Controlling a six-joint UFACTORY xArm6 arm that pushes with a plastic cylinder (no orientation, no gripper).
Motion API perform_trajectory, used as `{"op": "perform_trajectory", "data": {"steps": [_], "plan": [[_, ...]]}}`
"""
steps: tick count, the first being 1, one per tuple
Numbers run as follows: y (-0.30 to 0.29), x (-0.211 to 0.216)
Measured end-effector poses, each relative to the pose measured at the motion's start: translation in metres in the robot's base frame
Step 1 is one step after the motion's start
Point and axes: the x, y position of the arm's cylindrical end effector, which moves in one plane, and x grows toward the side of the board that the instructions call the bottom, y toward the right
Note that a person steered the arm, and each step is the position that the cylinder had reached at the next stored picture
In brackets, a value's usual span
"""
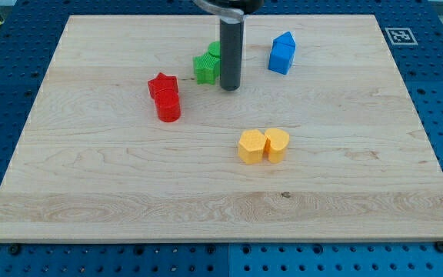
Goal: Point your arm at the top side of the yellow heart
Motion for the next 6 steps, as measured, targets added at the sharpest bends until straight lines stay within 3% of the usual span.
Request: {"op": "perform_trajectory", "data": {"steps": [1, 2, 4, 6], "plan": [[-0.027, 0.003], [-0.023, -0.017], [-0.019, -0.016], [0.011, 0.026]]}}
